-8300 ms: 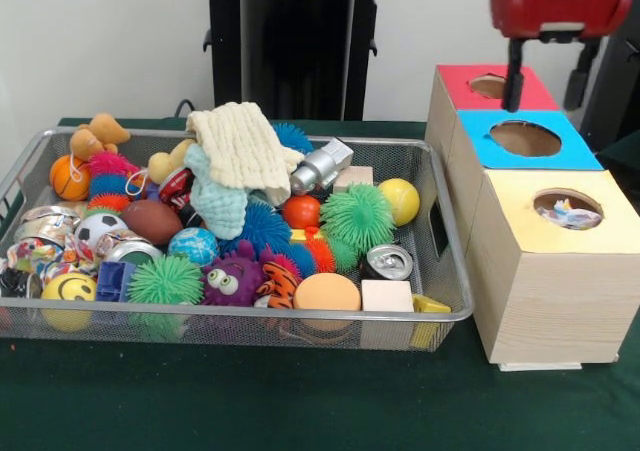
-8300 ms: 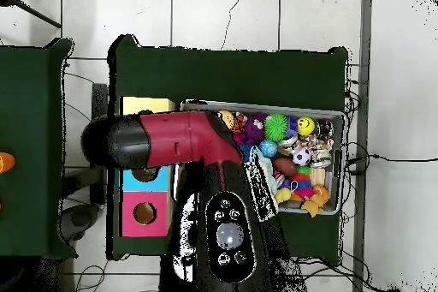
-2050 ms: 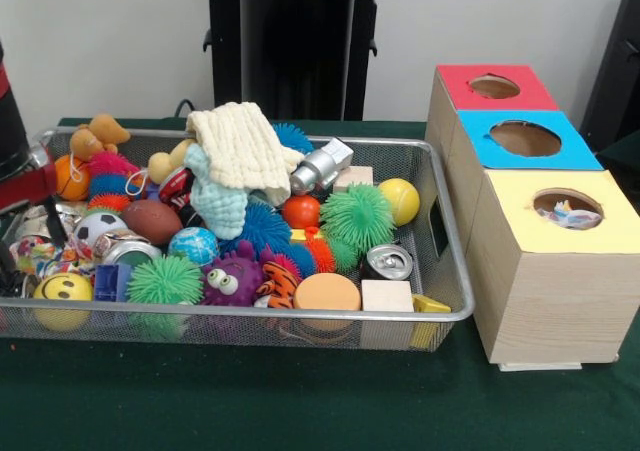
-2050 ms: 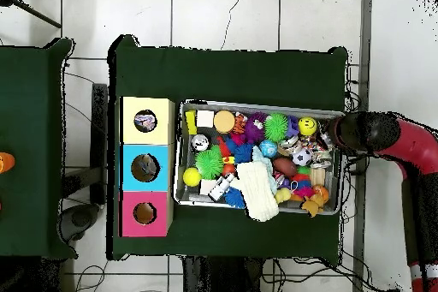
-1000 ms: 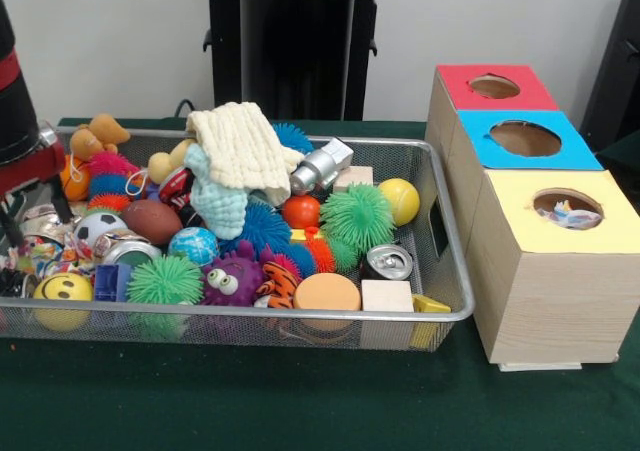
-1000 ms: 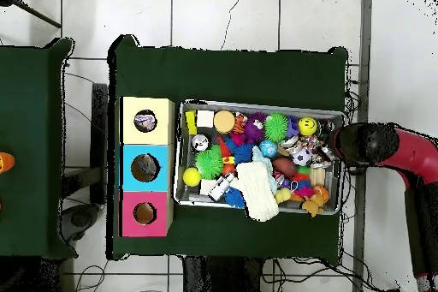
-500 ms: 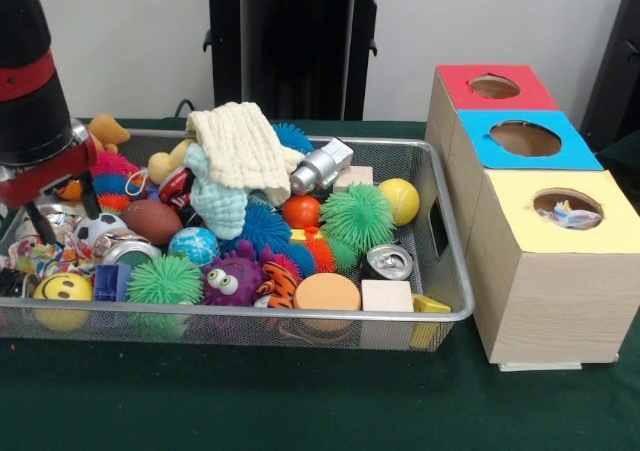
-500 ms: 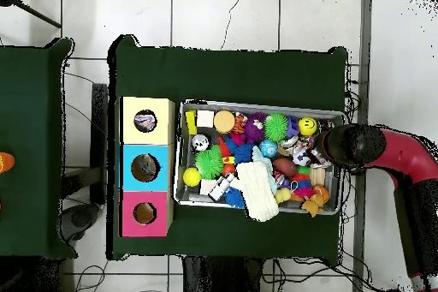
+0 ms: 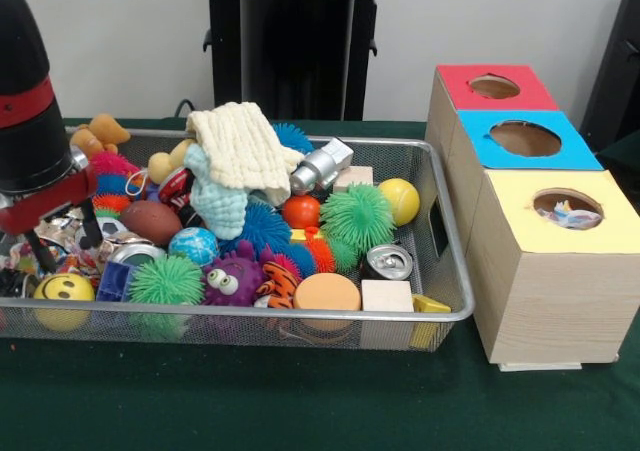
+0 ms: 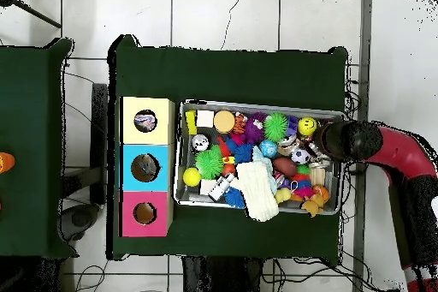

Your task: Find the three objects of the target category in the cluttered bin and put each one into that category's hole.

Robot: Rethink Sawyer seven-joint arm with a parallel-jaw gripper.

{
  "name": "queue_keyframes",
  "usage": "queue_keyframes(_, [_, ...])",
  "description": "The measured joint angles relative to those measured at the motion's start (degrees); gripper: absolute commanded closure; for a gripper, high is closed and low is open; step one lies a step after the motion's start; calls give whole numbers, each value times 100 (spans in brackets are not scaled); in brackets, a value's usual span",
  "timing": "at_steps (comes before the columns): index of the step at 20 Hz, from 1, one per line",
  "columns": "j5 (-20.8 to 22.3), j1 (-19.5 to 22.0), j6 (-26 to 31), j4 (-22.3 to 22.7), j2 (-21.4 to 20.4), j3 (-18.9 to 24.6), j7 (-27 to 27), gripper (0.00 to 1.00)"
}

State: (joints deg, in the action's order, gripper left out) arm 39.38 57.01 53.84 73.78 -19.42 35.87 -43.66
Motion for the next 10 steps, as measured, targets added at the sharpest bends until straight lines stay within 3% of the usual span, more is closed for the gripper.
queue_keyframes(10, [238,44,-68,-203,190,29,0,0])
